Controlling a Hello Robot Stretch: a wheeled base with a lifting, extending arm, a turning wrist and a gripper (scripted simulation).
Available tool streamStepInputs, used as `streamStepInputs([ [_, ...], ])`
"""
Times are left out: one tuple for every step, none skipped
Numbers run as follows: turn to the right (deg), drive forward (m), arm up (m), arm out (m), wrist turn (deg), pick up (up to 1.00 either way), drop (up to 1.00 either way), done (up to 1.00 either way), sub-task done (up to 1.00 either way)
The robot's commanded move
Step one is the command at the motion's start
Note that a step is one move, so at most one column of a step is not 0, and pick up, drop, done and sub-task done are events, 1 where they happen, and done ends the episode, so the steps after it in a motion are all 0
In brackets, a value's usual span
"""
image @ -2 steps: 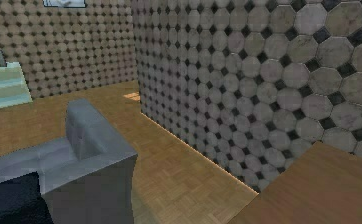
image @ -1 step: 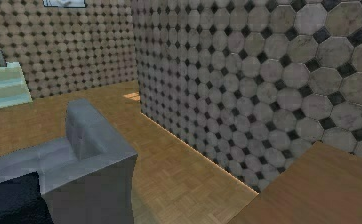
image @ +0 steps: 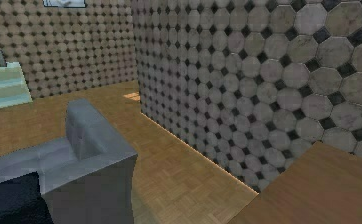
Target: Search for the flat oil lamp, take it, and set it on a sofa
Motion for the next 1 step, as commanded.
streamStepInputs([
  [0.0, 0.00, 0.22, 0.00, 0.0, 0.00, 0.00, 0.00, 0.00],
])
